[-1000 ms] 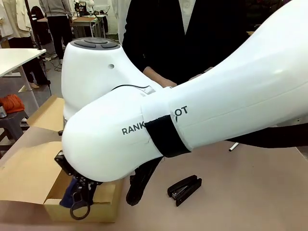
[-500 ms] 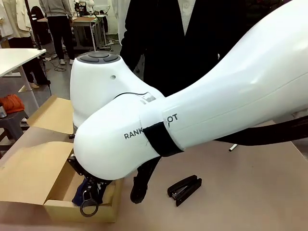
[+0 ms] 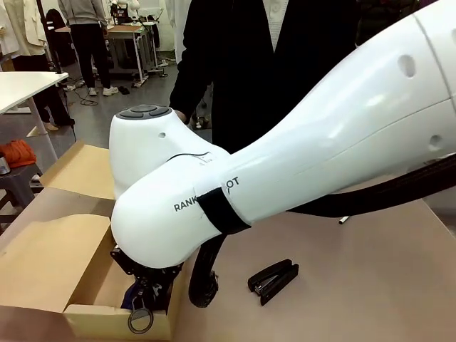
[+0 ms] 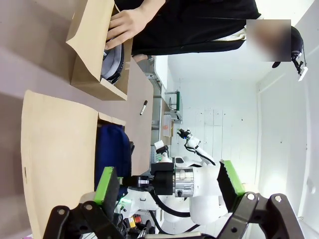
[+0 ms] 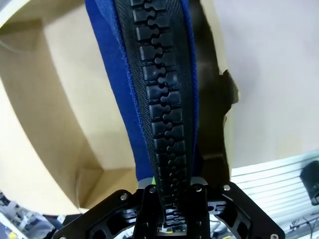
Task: Place items inside the box.
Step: Pick up a Pencil pouch or Stapler and place it inside the Mailer Box closest to the robot.
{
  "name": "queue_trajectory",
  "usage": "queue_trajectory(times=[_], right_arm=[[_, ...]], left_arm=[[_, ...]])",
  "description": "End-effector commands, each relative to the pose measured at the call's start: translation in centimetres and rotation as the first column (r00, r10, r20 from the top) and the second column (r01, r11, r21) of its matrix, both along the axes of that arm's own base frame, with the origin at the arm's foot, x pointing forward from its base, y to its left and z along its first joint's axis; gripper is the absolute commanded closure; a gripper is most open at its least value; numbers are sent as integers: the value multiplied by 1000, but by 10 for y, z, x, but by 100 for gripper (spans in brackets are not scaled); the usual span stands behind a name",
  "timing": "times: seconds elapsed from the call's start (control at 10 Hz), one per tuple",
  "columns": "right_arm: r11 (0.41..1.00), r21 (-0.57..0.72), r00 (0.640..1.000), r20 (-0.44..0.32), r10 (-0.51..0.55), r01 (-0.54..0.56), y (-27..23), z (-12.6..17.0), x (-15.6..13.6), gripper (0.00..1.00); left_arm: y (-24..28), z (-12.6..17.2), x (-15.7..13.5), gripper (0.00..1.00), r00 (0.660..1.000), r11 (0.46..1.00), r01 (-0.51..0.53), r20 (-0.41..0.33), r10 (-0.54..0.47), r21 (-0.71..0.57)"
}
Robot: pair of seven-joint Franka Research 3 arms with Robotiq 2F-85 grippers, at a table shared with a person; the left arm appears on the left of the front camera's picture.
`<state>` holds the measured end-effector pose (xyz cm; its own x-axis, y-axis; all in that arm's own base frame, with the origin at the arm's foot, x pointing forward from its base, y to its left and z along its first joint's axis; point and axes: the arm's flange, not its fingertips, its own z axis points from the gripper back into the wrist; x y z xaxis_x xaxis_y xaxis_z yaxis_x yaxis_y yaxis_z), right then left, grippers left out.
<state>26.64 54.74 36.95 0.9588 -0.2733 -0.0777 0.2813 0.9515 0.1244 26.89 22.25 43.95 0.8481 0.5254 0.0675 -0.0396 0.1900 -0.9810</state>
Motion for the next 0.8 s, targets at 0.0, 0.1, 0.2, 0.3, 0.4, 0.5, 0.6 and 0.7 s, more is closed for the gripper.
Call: queue_trajectory(times=[0.0,0.1,0.2,0.3,0.4,0.5,0.6,0.7], right_arm=[[1000,-4,999,-19,-26,26,7,8,2,93],[1000,-7,999,-26,-24,24,6,7,4,93],[1000,-12,999,-29,-21,21,6,8,4,93],[1000,-13,999,-28,-16,15,6,8,4,93],[1000,-18,999,-30,-15,14,5,8,5,93],[999,-25,999,-38,-20,20,4,7,5,86],[999,-38,999,-38,-12,11,3,6,6,33],[999,-40,999,-38,-11,10,2,5,6,26]], left_arm=[[1,1,-2,0,1000,1000,7,21,-7,-3],[1,1,-2,0,1000,1000,7,21,-7,-3],[1,1,-2,0,1000,1000,7,21,-7,-3],[1,1,-2,0,1000,1000,7,21,-7,-3],[1,1,-2,0,1000,1000,7,21,-7,-3],[1,1,-2,0,1000,1000,7,21,-7,-3],[1,1,-2,0,1000,1000,7,21,-7,-3],[1,1,-2,0,1000,1000,7,21,-7,-3]])
